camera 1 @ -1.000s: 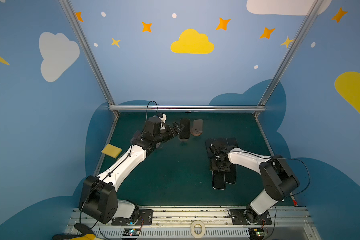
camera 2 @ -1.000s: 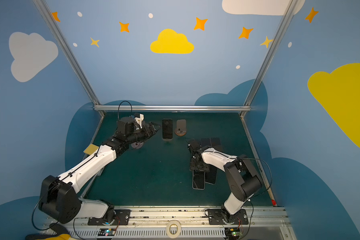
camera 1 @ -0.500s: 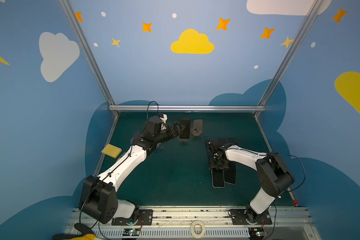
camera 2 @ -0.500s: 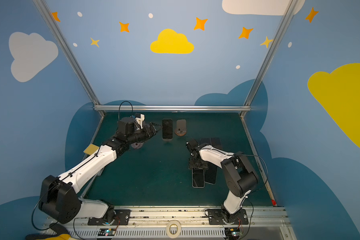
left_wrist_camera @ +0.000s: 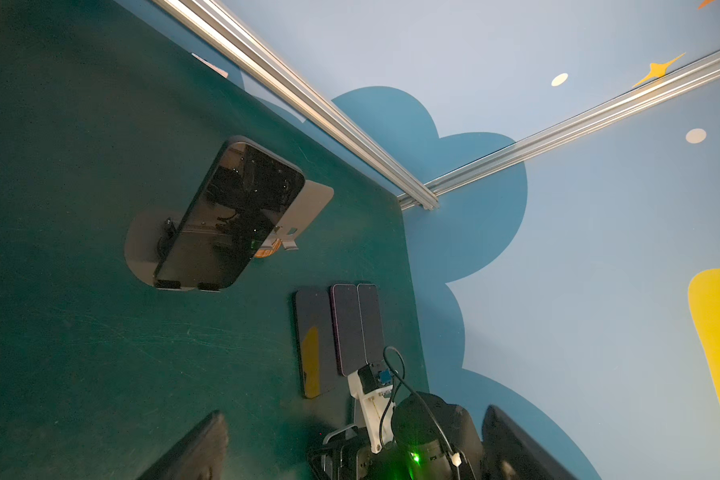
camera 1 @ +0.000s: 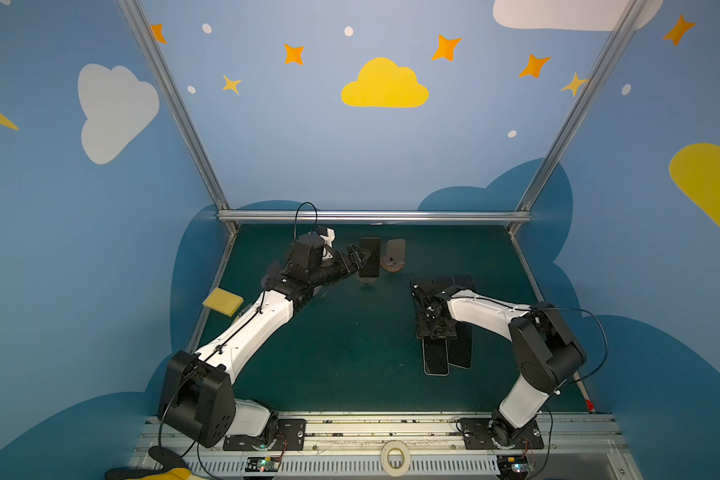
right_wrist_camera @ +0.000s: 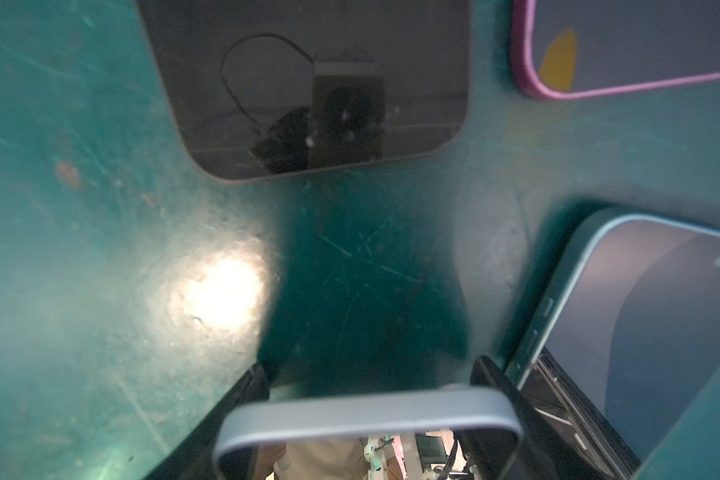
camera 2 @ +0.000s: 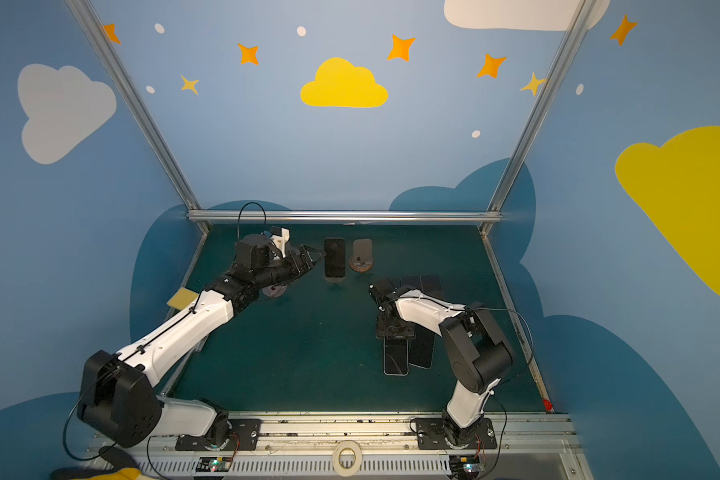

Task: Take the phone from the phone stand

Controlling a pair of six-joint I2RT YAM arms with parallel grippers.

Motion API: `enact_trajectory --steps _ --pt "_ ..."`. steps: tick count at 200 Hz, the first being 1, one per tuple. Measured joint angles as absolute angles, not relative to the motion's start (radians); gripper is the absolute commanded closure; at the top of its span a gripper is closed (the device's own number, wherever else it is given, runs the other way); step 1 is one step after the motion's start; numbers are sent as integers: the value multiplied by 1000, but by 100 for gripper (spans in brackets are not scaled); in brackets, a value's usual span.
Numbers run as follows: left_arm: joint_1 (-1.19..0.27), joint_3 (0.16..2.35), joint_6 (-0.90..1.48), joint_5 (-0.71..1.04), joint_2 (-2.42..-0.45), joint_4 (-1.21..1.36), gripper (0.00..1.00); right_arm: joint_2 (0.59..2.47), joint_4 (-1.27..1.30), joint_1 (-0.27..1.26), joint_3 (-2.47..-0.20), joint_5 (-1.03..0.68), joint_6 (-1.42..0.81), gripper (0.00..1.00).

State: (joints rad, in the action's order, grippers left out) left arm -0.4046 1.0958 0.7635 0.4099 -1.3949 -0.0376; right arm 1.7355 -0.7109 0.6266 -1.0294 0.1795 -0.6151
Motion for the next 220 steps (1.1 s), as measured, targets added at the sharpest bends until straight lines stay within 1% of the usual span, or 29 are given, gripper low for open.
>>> enact_trajectory --steps 220 --pt "-418 1096 762 409 -1395 -43 5 1737 -720 657 -1030 213 -677 23"
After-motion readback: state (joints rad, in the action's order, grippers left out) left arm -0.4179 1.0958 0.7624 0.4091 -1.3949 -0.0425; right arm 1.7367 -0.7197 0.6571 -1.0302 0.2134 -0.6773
